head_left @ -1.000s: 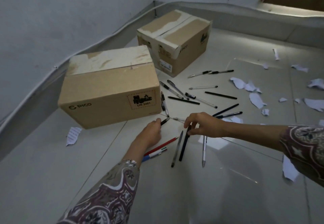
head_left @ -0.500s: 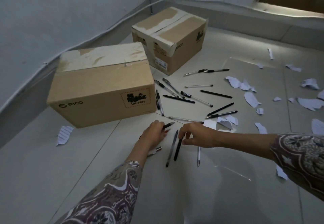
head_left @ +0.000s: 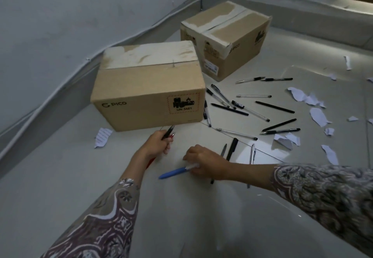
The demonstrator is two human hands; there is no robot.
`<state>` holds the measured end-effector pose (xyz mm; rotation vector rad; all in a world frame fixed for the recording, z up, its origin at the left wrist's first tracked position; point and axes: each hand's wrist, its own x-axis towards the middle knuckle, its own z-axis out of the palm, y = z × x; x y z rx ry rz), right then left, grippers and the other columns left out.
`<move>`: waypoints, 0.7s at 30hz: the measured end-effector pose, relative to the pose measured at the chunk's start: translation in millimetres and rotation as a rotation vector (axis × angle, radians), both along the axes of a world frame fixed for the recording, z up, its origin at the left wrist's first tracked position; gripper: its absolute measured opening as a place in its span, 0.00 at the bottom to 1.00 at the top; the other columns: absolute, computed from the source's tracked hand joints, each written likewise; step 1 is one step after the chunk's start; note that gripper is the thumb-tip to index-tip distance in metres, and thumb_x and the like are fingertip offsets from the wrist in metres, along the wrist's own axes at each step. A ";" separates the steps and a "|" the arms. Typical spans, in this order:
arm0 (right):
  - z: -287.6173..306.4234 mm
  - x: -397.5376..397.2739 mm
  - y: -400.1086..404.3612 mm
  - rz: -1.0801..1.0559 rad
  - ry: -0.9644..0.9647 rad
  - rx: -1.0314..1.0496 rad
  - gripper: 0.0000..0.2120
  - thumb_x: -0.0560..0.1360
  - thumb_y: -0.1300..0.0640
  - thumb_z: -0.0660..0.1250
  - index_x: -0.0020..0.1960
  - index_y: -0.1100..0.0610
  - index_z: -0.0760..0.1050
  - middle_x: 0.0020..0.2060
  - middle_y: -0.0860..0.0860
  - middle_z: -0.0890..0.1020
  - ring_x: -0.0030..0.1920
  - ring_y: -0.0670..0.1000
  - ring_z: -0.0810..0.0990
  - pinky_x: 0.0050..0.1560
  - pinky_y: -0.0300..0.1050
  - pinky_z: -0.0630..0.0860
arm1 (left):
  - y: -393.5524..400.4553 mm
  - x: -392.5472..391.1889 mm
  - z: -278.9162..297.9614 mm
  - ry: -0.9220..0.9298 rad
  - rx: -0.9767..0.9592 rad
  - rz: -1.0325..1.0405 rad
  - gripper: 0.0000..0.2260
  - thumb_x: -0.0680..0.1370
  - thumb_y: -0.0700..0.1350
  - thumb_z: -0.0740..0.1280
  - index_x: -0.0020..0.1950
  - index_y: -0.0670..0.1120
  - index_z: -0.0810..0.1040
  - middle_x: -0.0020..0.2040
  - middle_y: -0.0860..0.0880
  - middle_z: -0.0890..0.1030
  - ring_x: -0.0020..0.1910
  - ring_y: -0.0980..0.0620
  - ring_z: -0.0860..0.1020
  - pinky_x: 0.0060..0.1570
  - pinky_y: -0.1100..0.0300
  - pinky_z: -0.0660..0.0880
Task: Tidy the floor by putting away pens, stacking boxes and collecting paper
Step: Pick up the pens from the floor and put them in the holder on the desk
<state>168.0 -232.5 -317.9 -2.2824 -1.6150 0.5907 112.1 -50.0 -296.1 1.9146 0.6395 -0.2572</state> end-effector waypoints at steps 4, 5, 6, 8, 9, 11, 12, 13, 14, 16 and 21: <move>-12.1 -19.8 18.2 0.111 -0.090 -0.017 0.16 0.72 0.64 0.63 0.59 0.61 0.74 0.54 0.60 0.77 0.53 0.60 0.72 0.50 0.55 0.73 | 13.4 -13.5 -0.8 0.049 -0.004 0.035 0.09 0.80 0.35 0.55 0.42 0.43 0.70 0.31 0.46 0.71 0.18 0.60 0.70 0.22 0.68 0.67; -13.9 -22.6 21.0 0.120 -0.108 -0.020 0.14 0.73 0.64 0.62 0.58 0.62 0.75 0.52 0.61 0.77 0.52 0.61 0.73 0.48 0.56 0.74 | 15.7 -15.8 -1.2 0.056 -0.004 0.038 0.10 0.80 0.35 0.55 0.42 0.44 0.70 0.31 0.47 0.71 0.21 0.58 0.72 0.23 0.66 0.68; -14.0 -24.7 22.8 0.119 -0.112 -0.028 0.12 0.74 0.65 0.61 0.56 0.63 0.76 0.51 0.61 0.77 0.52 0.61 0.73 0.47 0.58 0.74 | 17.1 -17.4 -1.6 0.060 -0.008 0.041 0.10 0.80 0.36 0.55 0.42 0.44 0.71 0.32 0.47 0.71 0.24 0.55 0.72 0.26 0.64 0.68; -10.9 -25.7 24.3 0.101 -0.100 -0.065 0.10 0.75 0.64 0.60 0.54 0.63 0.75 0.51 0.61 0.76 0.52 0.60 0.73 0.46 0.57 0.75 | 17.4 -19.3 -2.1 0.070 -0.031 0.047 0.08 0.80 0.36 0.55 0.44 0.42 0.71 0.33 0.47 0.71 0.28 0.52 0.70 0.29 0.61 0.67; -7.7 -24.4 23.6 0.069 -0.082 -0.079 0.10 0.74 0.63 0.60 0.54 0.63 0.75 0.51 0.61 0.75 0.52 0.59 0.73 0.46 0.56 0.75 | 16.6 -18.9 -2.3 0.075 -0.044 0.050 0.07 0.80 0.37 0.55 0.45 0.42 0.71 0.33 0.47 0.71 0.28 0.52 0.70 0.29 0.61 0.67; -0.8 -18.3 19.1 -0.063 -0.016 -0.076 0.09 0.73 0.62 0.62 0.52 0.63 0.73 0.51 0.60 0.75 0.51 0.58 0.73 0.46 0.53 0.72 | 13.3 -15.2 -2.7 0.079 -0.071 0.055 0.08 0.80 0.37 0.55 0.43 0.43 0.71 0.33 0.47 0.72 0.28 0.52 0.70 0.28 0.61 0.67; 1.9 -13.4 15.3 -0.150 0.018 -0.062 0.08 0.73 0.61 0.63 0.51 0.63 0.72 0.50 0.60 0.76 0.49 0.57 0.73 0.45 0.51 0.72 | 11.1 -12.2 -2.8 0.080 -0.083 0.055 0.09 0.80 0.37 0.55 0.42 0.44 0.71 0.34 0.47 0.72 0.27 0.52 0.70 0.28 0.61 0.67; 4.7 -8.0 10.5 -0.247 0.050 -0.049 0.08 0.72 0.60 0.64 0.49 0.62 0.72 0.49 0.60 0.76 0.46 0.57 0.73 0.44 0.50 0.72 | 8.7 -8.6 -2.8 0.082 -0.094 0.052 0.10 0.80 0.37 0.56 0.41 0.44 0.70 0.34 0.46 0.72 0.27 0.52 0.70 0.28 0.60 0.67; 6.9 -2.4 4.8 -0.345 0.080 -0.034 0.08 0.72 0.60 0.65 0.48 0.61 0.71 0.47 0.60 0.77 0.43 0.56 0.74 0.43 0.50 0.72 | 5.6 -4.7 -2.7 0.084 -0.104 0.045 0.10 0.80 0.37 0.56 0.41 0.45 0.70 0.34 0.46 0.73 0.27 0.52 0.70 0.28 0.60 0.67; 8.4 8.9 -7.5 -0.520 0.125 0.003 0.07 0.71 0.60 0.66 0.46 0.60 0.70 0.44 0.59 0.78 0.40 0.55 0.74 0.42 0.51 0.74 | -1.7 3.2 -1.3 0.090 -0.118 0.021 0.09 0.80 0.38 0.56 0.42 0.45 0.70 0.35 0.46 0.74 0.27 0.53 0.72 0.27 0.61 0.69; 4.6 29.2 -33.2 -0.895 0.192 0.073 0.08 0.70 0.62 0.67 0.48 0.62 0.74 0.43 0.59 0.79 0.42 0.58 0.78 0.44 0.53 0.78 | -26.1 21.5 5.6 0.082 -0.143 -0.079 0.04 0.80 0.38 0.56 0.48 0.41 0.70 0.35 0.45 0.77 0.28 0.51 0.75 0.27 0.60 0.73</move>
